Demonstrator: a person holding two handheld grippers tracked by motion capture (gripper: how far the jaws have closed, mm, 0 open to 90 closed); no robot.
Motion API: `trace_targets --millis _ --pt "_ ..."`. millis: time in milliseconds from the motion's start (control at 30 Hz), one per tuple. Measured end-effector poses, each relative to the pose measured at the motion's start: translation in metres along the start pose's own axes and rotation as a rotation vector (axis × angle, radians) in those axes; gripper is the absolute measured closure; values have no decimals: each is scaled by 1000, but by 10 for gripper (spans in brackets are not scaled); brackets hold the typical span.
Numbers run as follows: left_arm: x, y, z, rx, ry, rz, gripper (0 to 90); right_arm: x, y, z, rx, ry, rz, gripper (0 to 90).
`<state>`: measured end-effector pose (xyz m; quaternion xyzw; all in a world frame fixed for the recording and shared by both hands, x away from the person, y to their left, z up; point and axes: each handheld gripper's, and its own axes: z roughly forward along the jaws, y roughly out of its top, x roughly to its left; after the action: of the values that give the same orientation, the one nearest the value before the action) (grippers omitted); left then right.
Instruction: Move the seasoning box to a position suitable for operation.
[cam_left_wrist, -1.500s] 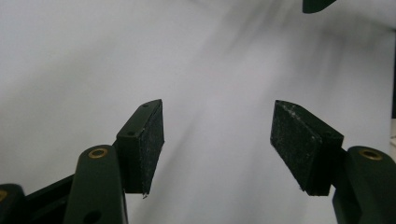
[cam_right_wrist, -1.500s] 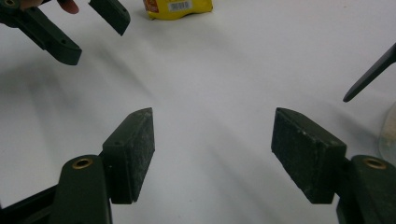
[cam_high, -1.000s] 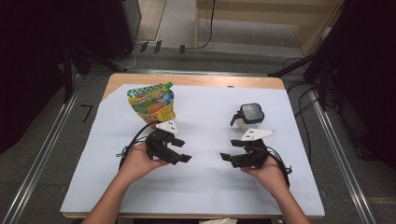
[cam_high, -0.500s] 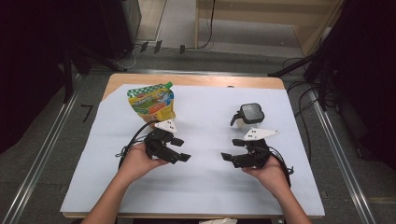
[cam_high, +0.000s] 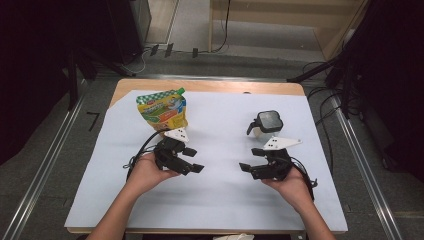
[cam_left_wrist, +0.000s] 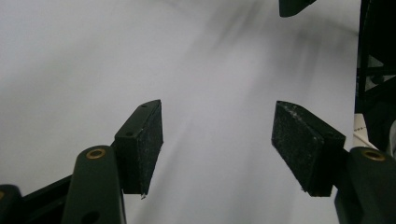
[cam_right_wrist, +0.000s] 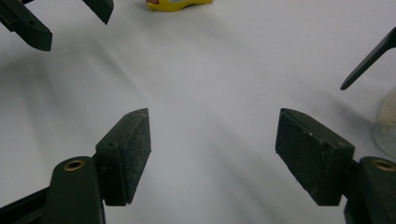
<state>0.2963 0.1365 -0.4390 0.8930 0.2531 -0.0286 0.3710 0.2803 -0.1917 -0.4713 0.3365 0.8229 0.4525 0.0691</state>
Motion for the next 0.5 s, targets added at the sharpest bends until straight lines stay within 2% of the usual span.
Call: trace_targets --millis 133,267,367,500 --pt "0 0 -2 -6 -1 2 361 -1 0 -3 -3 -14 3 284" --pt "1 0 -3 -1 19 8 361 -4 -1 -9 -10 -33 16 289" --pt "1 0 -3 -15 8 3 361 -7 -2 -12 -14 -51 26 291" --pt "1 0 -3 -11 5 0 361 -12 -2 -16 -23 -76 43 296"
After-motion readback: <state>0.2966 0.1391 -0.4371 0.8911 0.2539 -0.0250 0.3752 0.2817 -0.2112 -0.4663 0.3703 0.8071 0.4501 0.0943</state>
